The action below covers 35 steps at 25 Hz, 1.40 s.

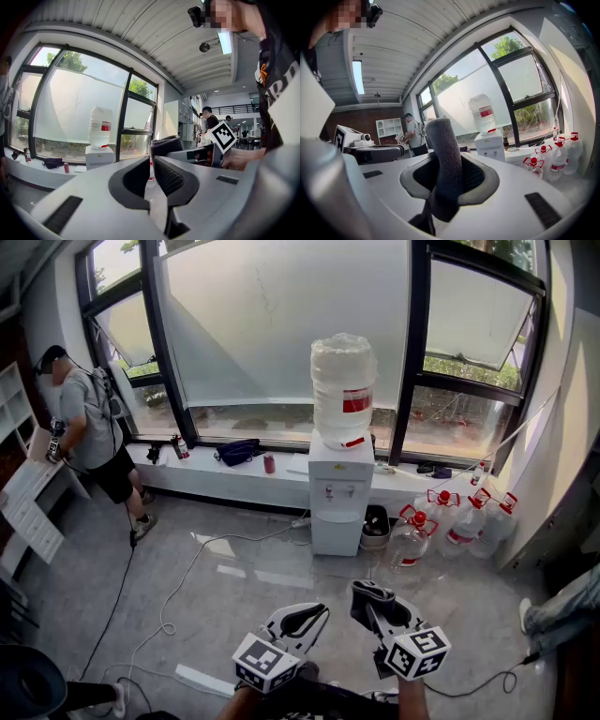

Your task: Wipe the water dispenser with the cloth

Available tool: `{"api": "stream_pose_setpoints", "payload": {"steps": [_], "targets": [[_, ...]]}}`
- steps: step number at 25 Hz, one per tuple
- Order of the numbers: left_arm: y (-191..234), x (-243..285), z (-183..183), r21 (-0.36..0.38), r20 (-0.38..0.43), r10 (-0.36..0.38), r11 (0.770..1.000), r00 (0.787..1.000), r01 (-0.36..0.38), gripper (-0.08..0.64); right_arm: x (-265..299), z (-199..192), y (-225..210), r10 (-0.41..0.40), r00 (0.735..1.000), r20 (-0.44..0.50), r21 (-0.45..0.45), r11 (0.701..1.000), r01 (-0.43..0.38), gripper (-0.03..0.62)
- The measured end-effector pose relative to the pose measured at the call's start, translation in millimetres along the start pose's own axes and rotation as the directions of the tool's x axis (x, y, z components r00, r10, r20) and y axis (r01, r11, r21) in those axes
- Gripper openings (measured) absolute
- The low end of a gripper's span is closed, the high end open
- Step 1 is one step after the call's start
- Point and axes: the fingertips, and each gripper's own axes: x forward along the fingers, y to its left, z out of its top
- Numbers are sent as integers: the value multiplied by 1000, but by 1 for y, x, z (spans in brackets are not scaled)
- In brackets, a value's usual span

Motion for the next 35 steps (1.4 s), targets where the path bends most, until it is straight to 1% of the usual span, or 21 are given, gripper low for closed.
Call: {"api": "stream_pose_setpoints", "payload": {"steps": [6,11,15,19,24,30,35], "targets": [[7,0,-1,0,-9,23,1000,1000,-23,43,7,0,1,8,1000,-4,-13,1000,-8,110],[4,0,-6,22,-2,-12,1000,1000,12,43,9,-1,2,14,1000,-10,-11,1000,-14,110],[3,-4,-9,11,-8,1,1000,1000,-1,43,8,-7,3,21,1000,-15,-11,1000,-21,112],[2,-7,-15,0,-32,15,1000,999,-15,43,11,-11,5,39,999,-35,-33,999,-40,112],[8,-4,-18,2,-47,32,999,998,-32,43,21,-18,0,56,997,-47,9,998,-56,112],[30,6,-15,-5,-52,40,999,998,-40,42,44,-14,-9,62,997,-54,34,998,-60,112],[74,31,-14,-14,-52,28,999,998,-29,43,84,-8,-27,43,997,-62,43,998,-41,112]]}}
